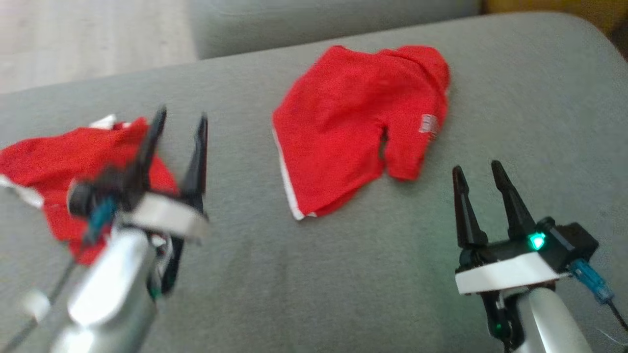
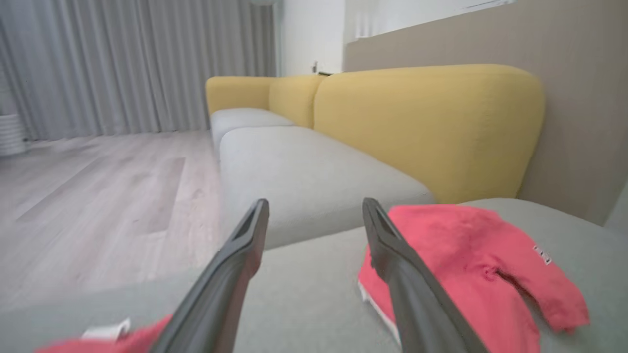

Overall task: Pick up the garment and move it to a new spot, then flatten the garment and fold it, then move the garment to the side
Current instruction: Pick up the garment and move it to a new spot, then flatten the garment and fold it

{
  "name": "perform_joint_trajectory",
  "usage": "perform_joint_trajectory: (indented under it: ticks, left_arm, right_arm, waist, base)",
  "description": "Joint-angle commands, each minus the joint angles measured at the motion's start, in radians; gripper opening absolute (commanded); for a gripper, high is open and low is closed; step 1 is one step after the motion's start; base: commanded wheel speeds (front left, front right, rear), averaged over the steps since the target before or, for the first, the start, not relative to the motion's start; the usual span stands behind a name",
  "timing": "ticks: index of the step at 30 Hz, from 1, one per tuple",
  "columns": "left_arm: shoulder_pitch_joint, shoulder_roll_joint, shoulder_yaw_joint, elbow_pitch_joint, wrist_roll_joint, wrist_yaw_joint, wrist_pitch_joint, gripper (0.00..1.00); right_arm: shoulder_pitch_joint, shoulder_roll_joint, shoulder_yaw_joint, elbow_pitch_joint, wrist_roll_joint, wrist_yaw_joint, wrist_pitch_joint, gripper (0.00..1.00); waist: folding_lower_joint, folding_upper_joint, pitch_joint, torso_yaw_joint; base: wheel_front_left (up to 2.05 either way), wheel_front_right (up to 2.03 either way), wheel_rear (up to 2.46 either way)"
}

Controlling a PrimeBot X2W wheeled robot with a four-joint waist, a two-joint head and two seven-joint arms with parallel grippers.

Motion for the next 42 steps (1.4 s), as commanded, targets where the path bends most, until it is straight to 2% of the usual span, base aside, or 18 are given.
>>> perform_joint_trajectory:
  ticks: [1,7,12,19,21,26,33,42]
  left_arm:
    - [0.034,0.027,0.050,-0.070,-0.003,0.033,-0.015,1.00]
    - [0.242,-0.010,0.054,-0.170,0.003,0.106,-0.020,1.00]
    - [0.308,-0.033,0.080,-0.210,0.028,0.126,-0.020,1.00]
    - [0.332,-0.062,0.116,-0.235,0.064,0.110,-0.021,1.00]
    - [0.327,-0.067,0.121,-0.234,0.072,0.103,-0.021,1.00]
    - [0.319,-0.080,0.127,-0.225,0.085,0.088,-0.021,1.00]
    - [0.301,-0.095,0.136,-0.202,0.101,0.072,-0.021,1.00]
    - [0.269,-0.123,0.132,-0.180,0.123,0.049,-0.021,1.00]
  right_arm:
    - [-0.005,-0.003,0.007,-0.025,-0.009,-0.001,-0.011,1.00]
    - [0.038,-0.003,-0.025,-0.013,-0.008,-0.001,-0.011,1.00]
    - [0.047,-0.003,-0.027,-0.007,-0.015,-0.001,-0.011,1.00]
    - [0.040,-0.003,-0.020,-0.009,-0.027,-0.001,-0.011,1.00]
    - [0.039,-0.003,-0.011,-0.005,0.001,-0.001,-0.011,1.00]
    - [0.009,-0.003,0.027,0.001,-0.070,-0.001,-0.011,1.00]
    - [-0.094,-0.003,0.156,0.106,-0.094,-0.001,0.070,1.00]
    - [-0.239,-0.003,0.286,0.331,-0.140,-0.001,0.221,1.00]
  waist:
    - [0.0002,0.0000,-0.052,0.073]
    - [0.0002,0.0000,-0.079,0.125]
    - [0.0002,0.0000,-0.086,0.137]
    - [0.0002,0.0000,-0.078,0.154]
    - [0.0002,0.0000,-0.069,0.163]
    - [0.0002,0.0000,-0.036,0.183]
    - [0.0002,0.0000,-0.002,0.209]
    - [0.0002,0.0000,0.031,0.251]
  base:
    - [0.00,0.00,0.00]
    - [0.00,0.00,0.00]
    - [0.00,0.00,0.00]
    - [0.00,0.00,0.00]
    - [0.00,0.00,0.00]
    - [0.00,0.00,0.00]
    - [0.00,0.00,0.00]
    - [0.00,0.00,0.00]
